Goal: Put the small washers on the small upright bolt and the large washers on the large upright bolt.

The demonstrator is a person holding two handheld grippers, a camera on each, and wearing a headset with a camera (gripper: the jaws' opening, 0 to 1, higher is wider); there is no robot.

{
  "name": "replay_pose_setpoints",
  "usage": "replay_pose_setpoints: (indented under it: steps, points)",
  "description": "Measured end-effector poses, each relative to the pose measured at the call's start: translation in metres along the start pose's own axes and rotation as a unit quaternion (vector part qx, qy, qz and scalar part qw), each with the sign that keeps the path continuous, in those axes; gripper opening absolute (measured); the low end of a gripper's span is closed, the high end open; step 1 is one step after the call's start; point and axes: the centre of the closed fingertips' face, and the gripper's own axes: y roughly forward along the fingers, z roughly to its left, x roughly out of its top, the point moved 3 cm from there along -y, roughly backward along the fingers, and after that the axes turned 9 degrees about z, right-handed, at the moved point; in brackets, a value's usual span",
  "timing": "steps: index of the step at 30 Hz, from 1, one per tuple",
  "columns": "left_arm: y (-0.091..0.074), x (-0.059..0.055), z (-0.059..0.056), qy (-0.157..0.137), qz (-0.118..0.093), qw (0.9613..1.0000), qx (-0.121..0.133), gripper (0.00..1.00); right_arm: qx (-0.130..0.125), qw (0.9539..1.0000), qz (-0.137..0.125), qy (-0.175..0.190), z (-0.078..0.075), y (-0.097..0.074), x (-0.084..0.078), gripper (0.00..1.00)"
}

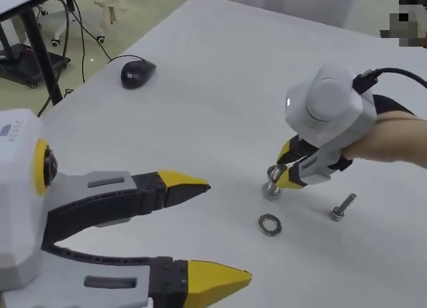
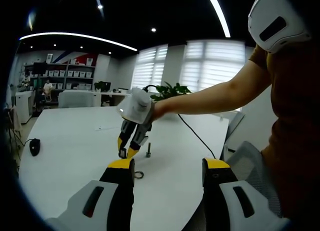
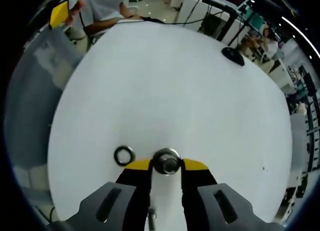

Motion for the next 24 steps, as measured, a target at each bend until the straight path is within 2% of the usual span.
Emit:
replay_pose_setpoints:
  steps: [6,8,14,24]
  points:
    - [-0.001,-0.003,0.004,-0.005,0.001,1.0000,0.002,0.54,0.011,0.9999,0.001,0.005,0.005,0.011,-0.002,0.22]
    - [-0.001,-0.003,0.005,-0.006,0.002,1.0000,0.003,0.54,0.015,0.9999,0.000,0.009,0.002,0.018,-0.004,0.23]
    - [0.000,-0.004,0.007,-0.009,0.004,0.9999,0.005,0.54,0.023,0.9996,-0.001,0.018,-0.001,0.026,-0.006,0.23]
    - [-0.001,-0.004,0.010,-0.011,0.004,0.9999,0.010,0.54,0.025,0.9994,-0.007,0.021,0.004,0.023,-0.005,0.24]
